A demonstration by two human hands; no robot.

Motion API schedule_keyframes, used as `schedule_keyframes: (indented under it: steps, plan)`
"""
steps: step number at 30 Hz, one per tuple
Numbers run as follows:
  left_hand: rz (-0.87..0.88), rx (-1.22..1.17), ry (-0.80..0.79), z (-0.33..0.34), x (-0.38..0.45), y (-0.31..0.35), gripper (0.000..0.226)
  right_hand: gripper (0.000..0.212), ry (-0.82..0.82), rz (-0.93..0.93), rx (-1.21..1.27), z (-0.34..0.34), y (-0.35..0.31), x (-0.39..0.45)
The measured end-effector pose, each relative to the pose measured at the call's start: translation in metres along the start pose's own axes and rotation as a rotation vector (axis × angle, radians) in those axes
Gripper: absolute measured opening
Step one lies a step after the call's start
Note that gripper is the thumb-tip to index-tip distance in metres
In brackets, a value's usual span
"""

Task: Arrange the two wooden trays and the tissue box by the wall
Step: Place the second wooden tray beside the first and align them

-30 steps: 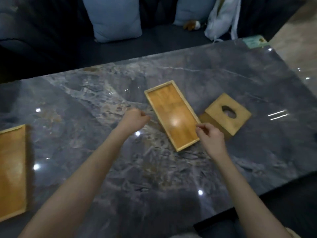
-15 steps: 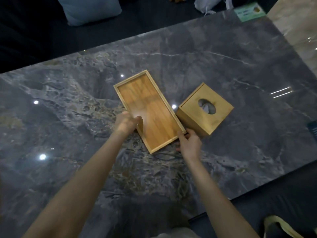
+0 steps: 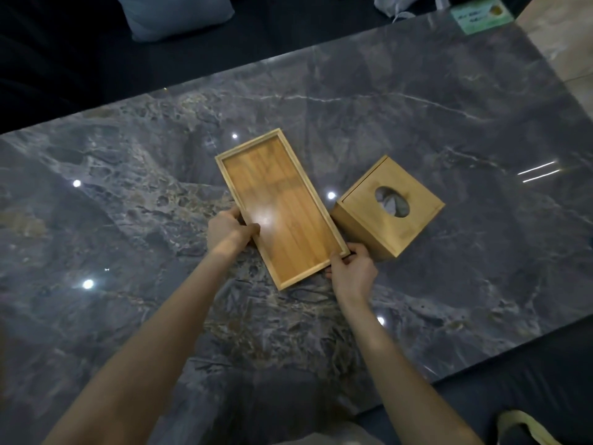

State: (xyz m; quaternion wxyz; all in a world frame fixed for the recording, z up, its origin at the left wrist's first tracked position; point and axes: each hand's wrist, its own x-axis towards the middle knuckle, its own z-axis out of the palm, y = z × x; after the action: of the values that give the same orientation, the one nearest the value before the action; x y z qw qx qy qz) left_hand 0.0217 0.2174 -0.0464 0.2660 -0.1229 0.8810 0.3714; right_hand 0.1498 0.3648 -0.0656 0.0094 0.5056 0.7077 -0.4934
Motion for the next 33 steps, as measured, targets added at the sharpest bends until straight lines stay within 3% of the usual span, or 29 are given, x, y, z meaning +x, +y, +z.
schedule_keyframes:
  steps: [8, 16, 20, 23, 33]
  plan:
    - [0.023, -0.050, -0.019, -0.020, -0.005, 0.006, 0.045, 0.015, 0.011, -0.074, 0.060, 0.003, -0.004, -0.020]
    - [-0.016, -0.287, 0.096, -0.083, -0.018, -0.007, 0.046, 0.011, -0.011, -0.282, 0.090, 0.019, -0.044, -0.049]
    - [0.079, -0.269, 0.206, -0.132, -0.028, -0.037, 0.035, 0.013, -0.052, -0.376, 0.100, 0.047, -0.060, -0.082]
    - [0.084, -0.276, 0.256, -0.171, -0.036, -0.064, 0.041, 0.013, -0.081, -0.416, 0.120, 0.074, -0.067, -0.114]
    - [-0.060, -0.482, 0.218, -0.293, -0.074, -0.166, 0.061, 0.016, -0.296, -0.417, 0.188, 0.162, -0.067, -0.232]
